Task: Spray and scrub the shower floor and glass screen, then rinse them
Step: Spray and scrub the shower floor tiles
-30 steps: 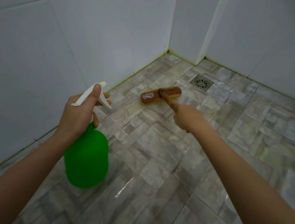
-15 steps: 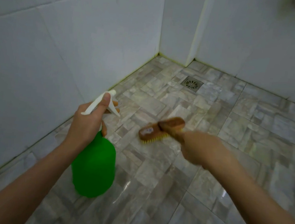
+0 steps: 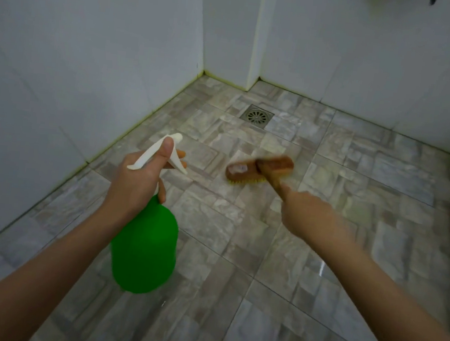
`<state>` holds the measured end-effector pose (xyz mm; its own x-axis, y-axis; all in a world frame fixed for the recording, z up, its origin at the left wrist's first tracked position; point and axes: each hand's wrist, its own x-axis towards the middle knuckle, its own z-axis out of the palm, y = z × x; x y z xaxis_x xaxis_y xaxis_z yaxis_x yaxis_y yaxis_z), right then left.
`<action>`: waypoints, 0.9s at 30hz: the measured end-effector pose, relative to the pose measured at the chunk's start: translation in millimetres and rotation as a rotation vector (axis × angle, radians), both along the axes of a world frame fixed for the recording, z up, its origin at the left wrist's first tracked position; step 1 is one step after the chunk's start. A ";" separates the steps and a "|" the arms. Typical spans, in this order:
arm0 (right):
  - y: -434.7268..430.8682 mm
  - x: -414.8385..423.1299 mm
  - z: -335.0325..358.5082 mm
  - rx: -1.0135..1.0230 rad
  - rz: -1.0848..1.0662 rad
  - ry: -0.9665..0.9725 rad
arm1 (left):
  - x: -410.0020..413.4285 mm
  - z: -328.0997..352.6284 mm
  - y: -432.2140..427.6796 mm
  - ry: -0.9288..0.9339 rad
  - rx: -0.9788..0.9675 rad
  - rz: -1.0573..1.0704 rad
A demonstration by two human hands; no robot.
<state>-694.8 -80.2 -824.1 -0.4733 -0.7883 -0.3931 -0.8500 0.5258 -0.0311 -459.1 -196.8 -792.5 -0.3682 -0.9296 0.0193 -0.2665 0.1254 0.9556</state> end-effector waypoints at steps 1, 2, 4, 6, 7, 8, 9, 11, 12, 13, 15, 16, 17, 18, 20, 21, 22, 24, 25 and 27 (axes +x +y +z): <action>-9.6 -8.8 -6.7 -0.027 -0.013 0.010 | -4.2 -0.7 -1.3 0.000 0.002 -0.008; -14.1 -16.1 -7.8 -0.025 -0.022 0.014 | -7.7 -1.4 -3.0 0.005 0.000 -0.012; -8.3 -23.0 1.0 -0.008 -0.014 -0.026 | -14.2 -3.3 -8.3 0.008 -0.003 -0.009; 3.0 -16.5 6.5 -0.011 -0.022 -0.073 | -20.2 -2.7 -13.0 0.004 0.002 -0.006; 2.2 -14.7 2.8 -0.031 -0.033 -0.079 | -22.9 -2.7 -15.2 0.014 0.006 -0.005; -4.6 -17.0 -3.2 -0.056 -0.052 -0.074 | -25.8 -2.8 -16.8 0.019 0.006 -0.004; -16.8 -25.0 -9.9 -0.088 -0.080 -0.070 | -29.4 -2.6 -18.8 0.018 0.008 -0.003; -50.5 -48.6 -18.6 -0.139 -0.129 -0.084 | -35.3 -4.7 -23.7 0.027 0.020 0.000; -67.1 -58.4 -17.9 -0.148 -0.125 -0.085 | -37.6 -4.9 -26.0 0.030 0.026 0.001; -82.9 -64.8 -15.5 -0.134 -0.114 -0.081 | -39.5 -5.2 -28.3 0.028 0.026 -0.001; -108.1 -65.1 -8.0 -0.051 -0.134 -0.106 | -43.4 -5.5 -32.4 0.018 0.026 -0.012; -118.8 -62.6 -7.5 -0.026 -0.157 -0.121 | -45.7 -7.1 -35.9 0.016 0.026 -0.011; -128.9 -62.2 -9.4 -0.035 -0.160 -0.115 | -48.1 -7.6 -38.8 0.017 0.025 -0.012; -139.5 -65.5 -13.1 -0.075 -0.157 -0.106 | -50.7 -9.0 -41.5 0.026 0.029 -0.009; -159.2 -83.4 -24.3 -0.179 -0.146 -0.083 | -54.5 -11.4 -46.3 0.052 0.031 0.001; -168.7 -95.2 -28.4 -0.205 -0.142 -0.071 | -56.8 -12.6 -48.9 0.061 0.029 0.007; -177.6 -102.5 -28.7 -0.203 -0.157 -0.053 | -58.8 -13.8 -51.7 0.065 0.028 0.014; -195.7 -106.2 -22.3 -0.198 -0.216 -0.049 | -63.4 -15.0 -57.2 0.066 0.025 0.022; -201.7 -104.4 -17.8 -0.187 -0.245 -0.070 | -64.2 -14.8 -57.3 0.066 0.028 0.024; -215.0 -103.5 -13.1 -0.166 -0.235 -0.062 | -68.9 -14.3 -61.9 0.077 0.035 0.032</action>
<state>-798.4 -295.2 -837.2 -0.6298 -0.7157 -0.3019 -0.6993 0.6916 -0.1808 -528.0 -258.7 -806.8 -0.3368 -0.9415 0.0134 -0.1954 0.0838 0.9771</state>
